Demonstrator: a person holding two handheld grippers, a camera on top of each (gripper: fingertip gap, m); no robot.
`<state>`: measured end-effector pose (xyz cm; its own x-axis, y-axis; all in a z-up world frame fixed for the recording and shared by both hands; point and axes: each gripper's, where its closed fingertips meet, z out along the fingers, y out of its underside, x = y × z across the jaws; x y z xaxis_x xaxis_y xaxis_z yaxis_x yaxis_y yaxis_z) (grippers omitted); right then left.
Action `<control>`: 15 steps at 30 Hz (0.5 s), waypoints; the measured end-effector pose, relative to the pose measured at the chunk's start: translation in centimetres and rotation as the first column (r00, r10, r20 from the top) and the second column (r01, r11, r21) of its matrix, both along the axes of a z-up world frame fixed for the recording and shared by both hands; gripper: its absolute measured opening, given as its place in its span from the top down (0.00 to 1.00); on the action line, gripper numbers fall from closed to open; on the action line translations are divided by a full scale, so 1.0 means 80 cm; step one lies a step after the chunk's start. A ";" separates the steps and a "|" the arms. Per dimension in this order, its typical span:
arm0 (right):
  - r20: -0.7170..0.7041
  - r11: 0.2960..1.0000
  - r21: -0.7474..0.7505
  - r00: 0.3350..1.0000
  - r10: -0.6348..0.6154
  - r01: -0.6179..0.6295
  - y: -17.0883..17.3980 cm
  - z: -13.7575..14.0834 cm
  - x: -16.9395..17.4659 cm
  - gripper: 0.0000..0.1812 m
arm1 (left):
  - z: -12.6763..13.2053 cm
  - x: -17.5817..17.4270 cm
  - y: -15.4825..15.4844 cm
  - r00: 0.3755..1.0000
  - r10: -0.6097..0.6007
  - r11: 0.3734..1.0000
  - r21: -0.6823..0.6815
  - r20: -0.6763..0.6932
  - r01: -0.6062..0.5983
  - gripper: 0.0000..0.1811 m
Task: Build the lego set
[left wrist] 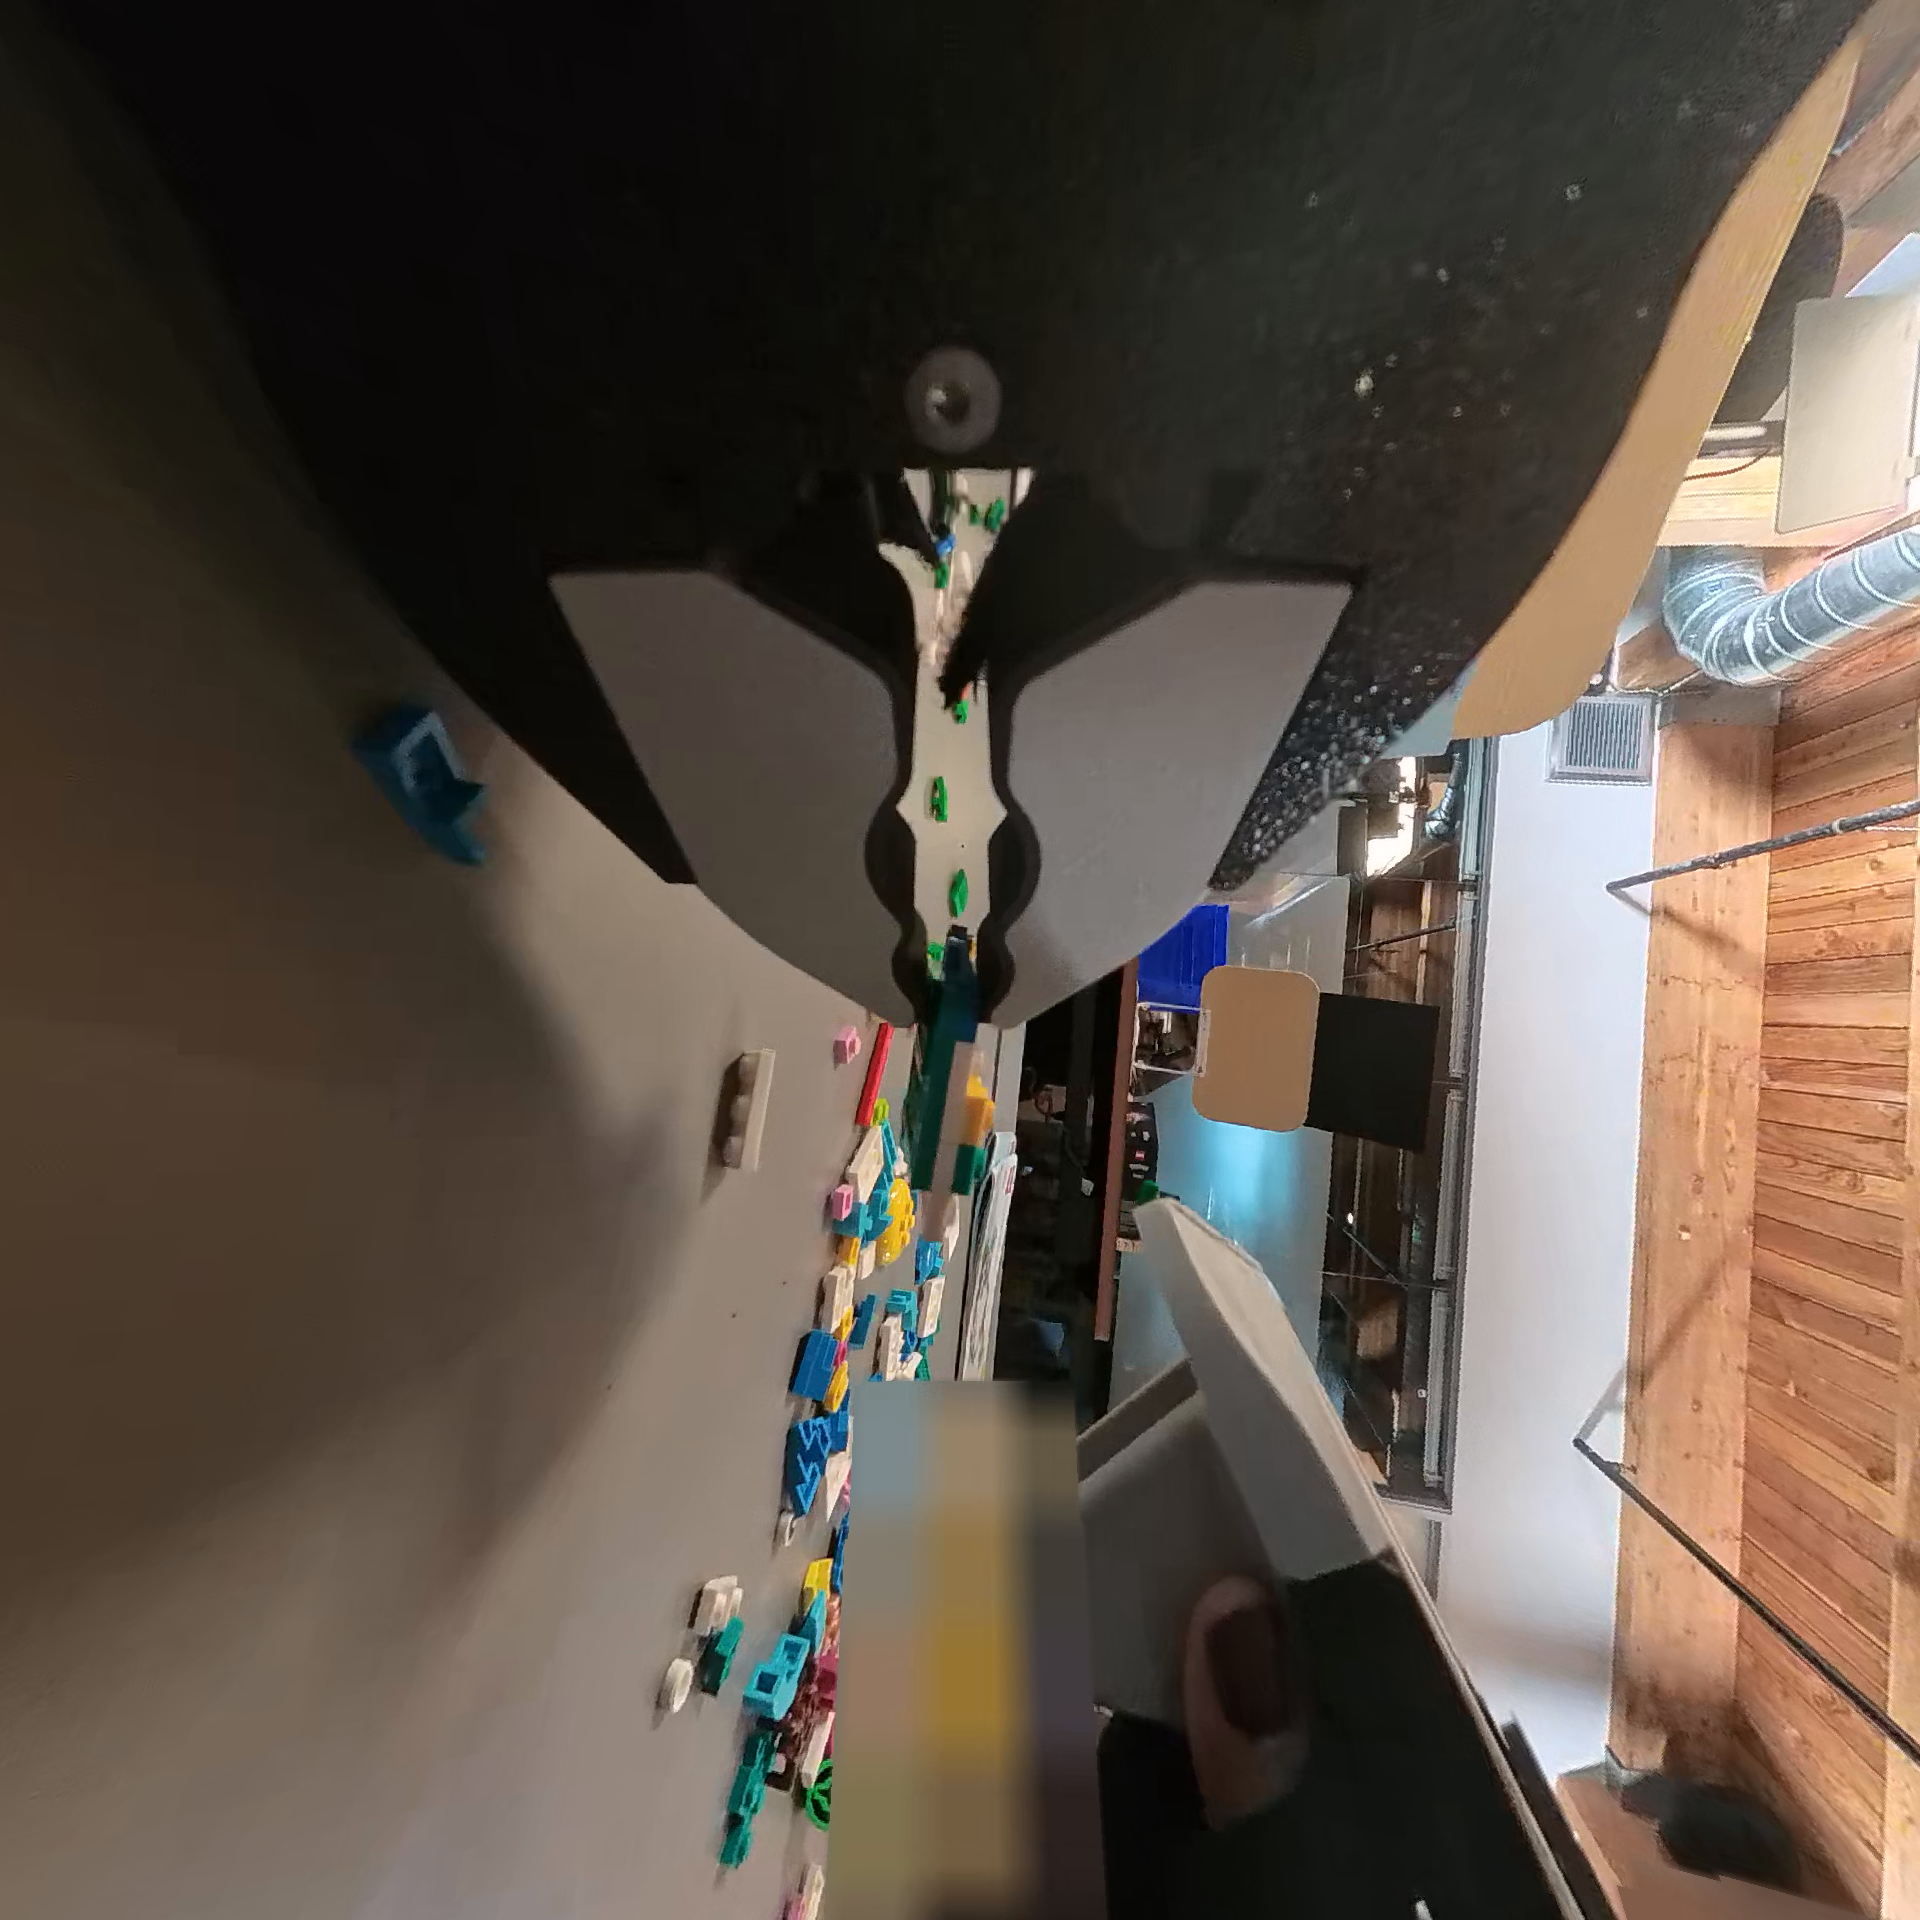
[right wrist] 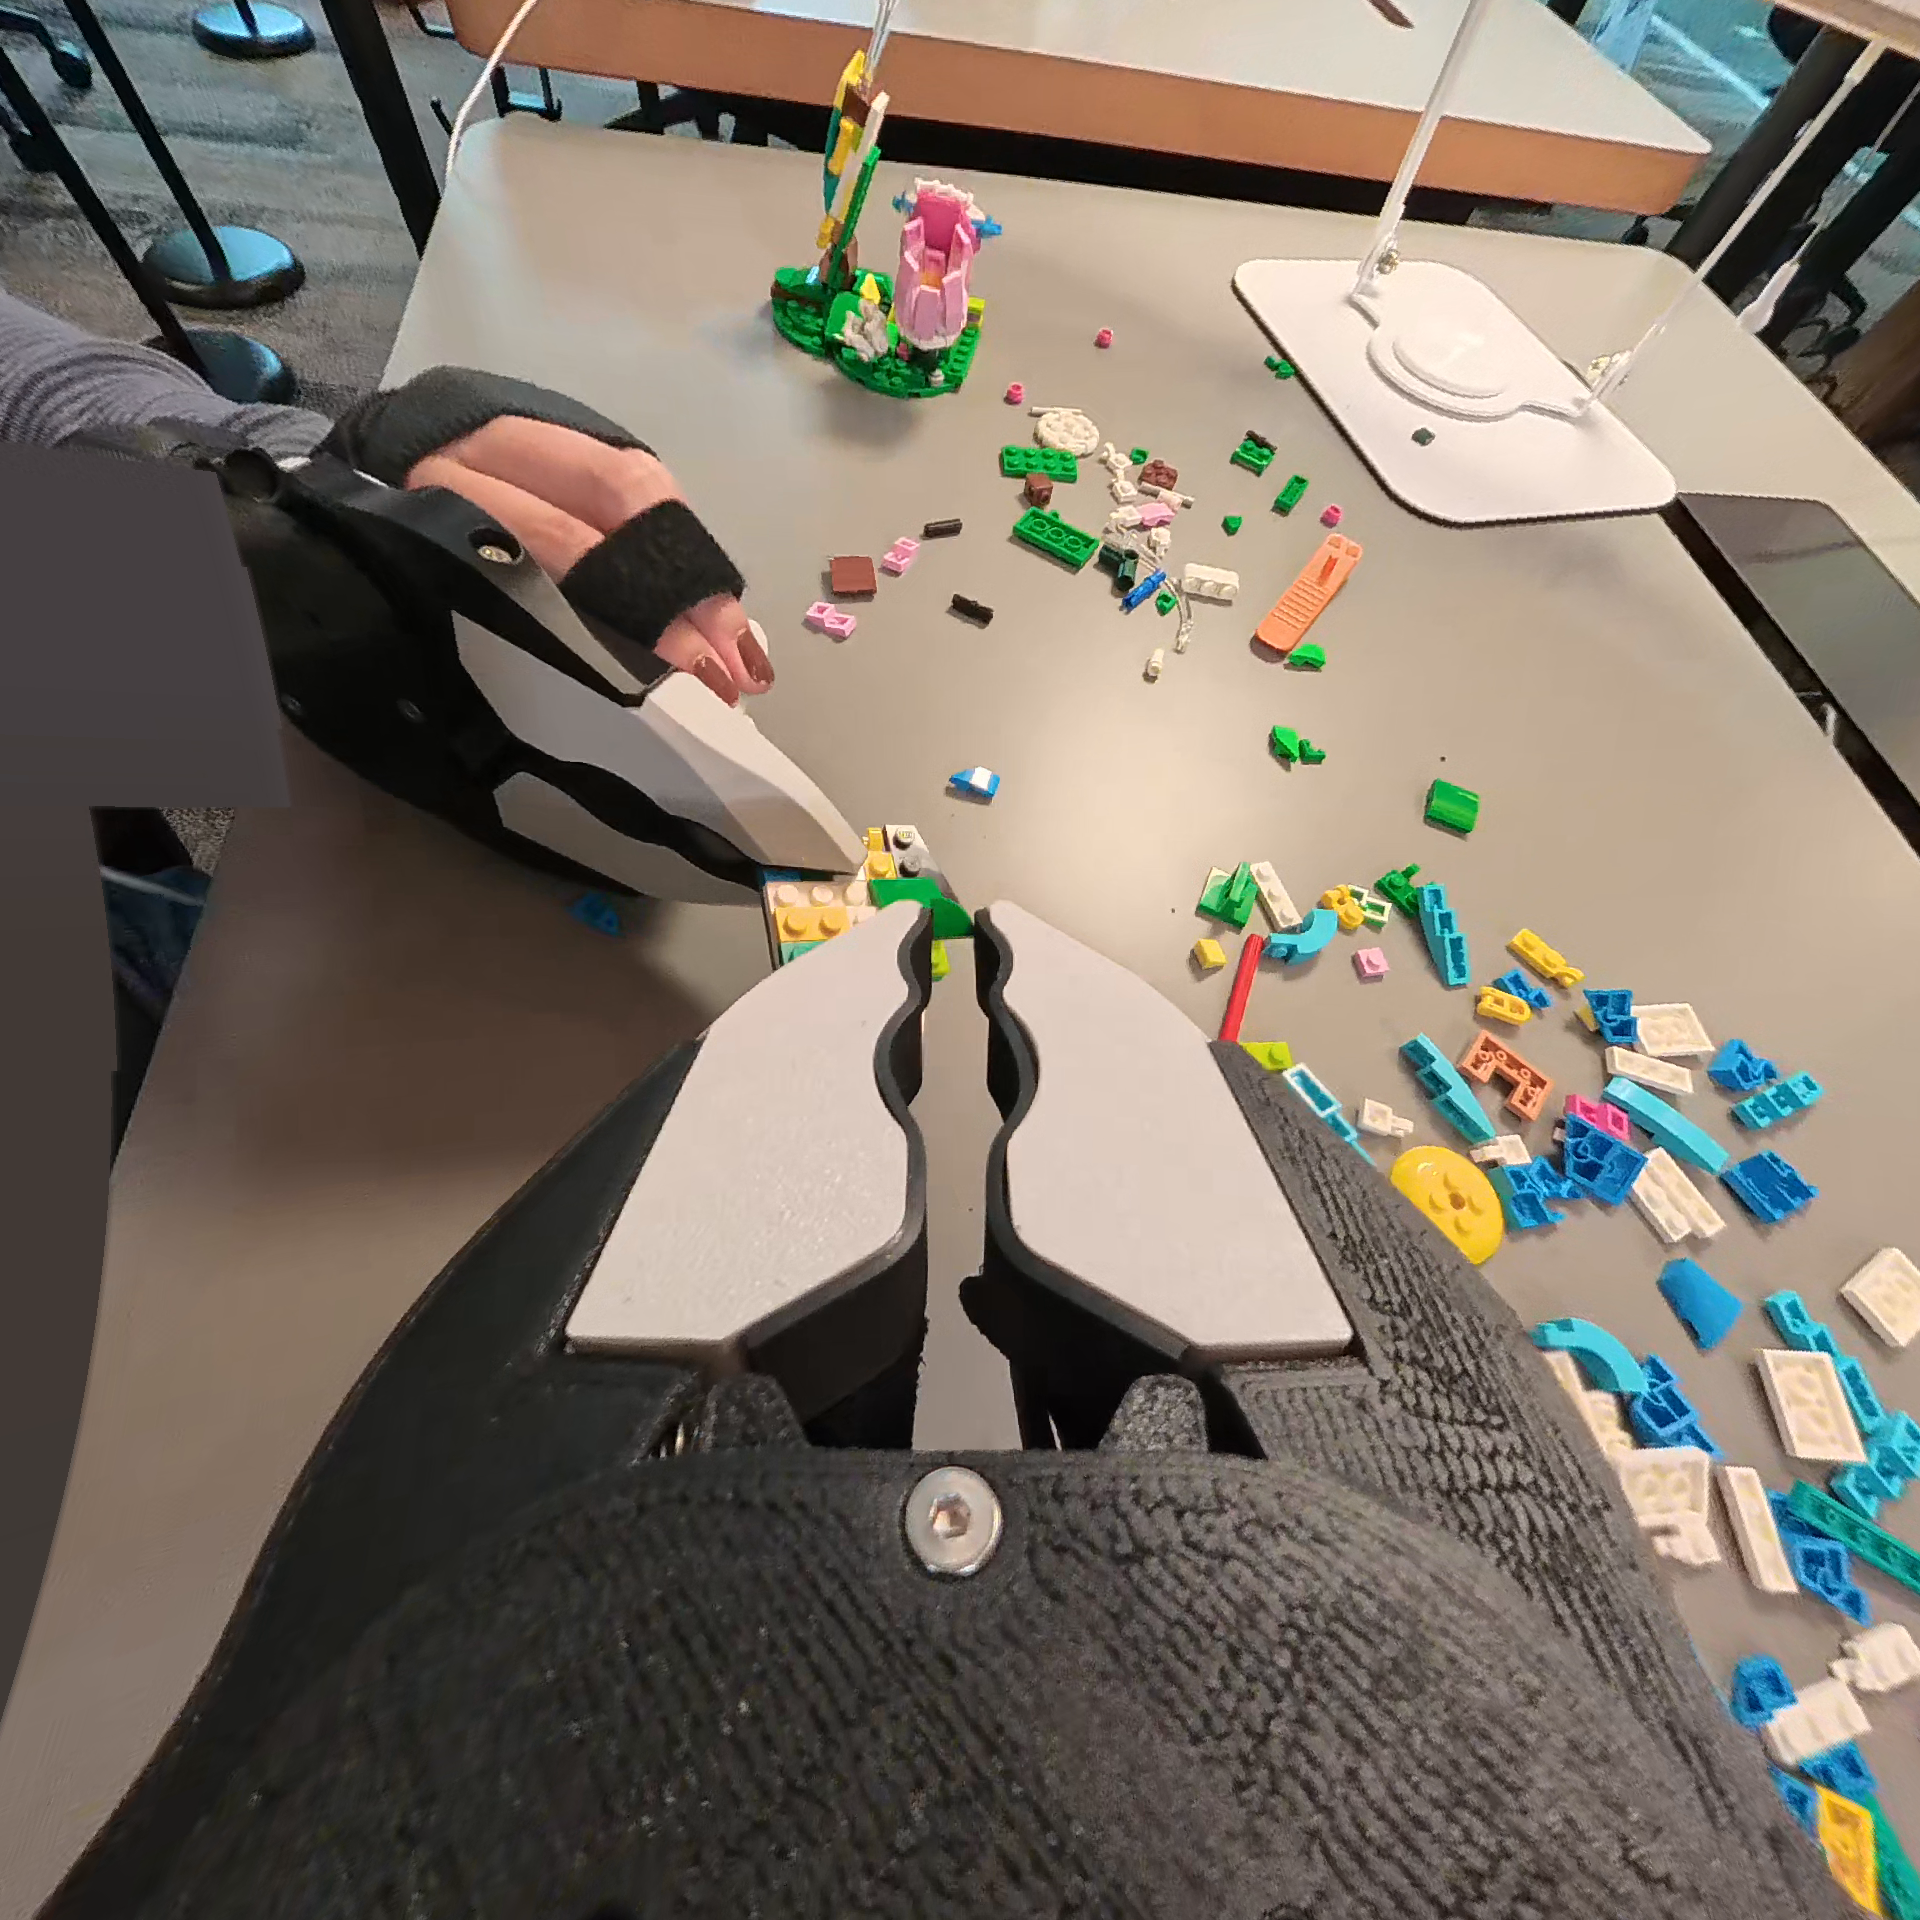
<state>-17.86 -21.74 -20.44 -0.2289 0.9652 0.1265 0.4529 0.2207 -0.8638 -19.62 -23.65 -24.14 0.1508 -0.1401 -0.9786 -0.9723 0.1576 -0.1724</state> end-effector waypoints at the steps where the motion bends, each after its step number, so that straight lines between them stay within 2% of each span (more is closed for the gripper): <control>1: 0.002 1.000 0.003 1.000 0.000 0.000 0.000 0.000 -0.001 0.97 | 0.000 -0.001 0.000 1.000 0.003 1.000 -0.007 0.011 -0.003 0.96; 11: 0.011 1.000 0.012 1.000 0.007 -0.007 -0.001 -0.001 -0.012 0.97 | 0.004 -0.012 0.005 0.994 0.033 0.999 -0.030 0.103 -0.030 0.96; 15: 0.001 1.000 0.007 1.000 -0.001 0.001 -0.003 0.002 -0.018 0.97 | 0.010 -0.013 0.005 0.996 0.042 0.999 0.008 0.083 -0.043 0.96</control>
<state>-19.26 -22.00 -20.27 -0.2278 0.9646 0.1329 0.4536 0.2259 -0.8621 -20.68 -23.24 -23.34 0.2374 -0.1225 -0.9637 -0.9605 0.1186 -0.2517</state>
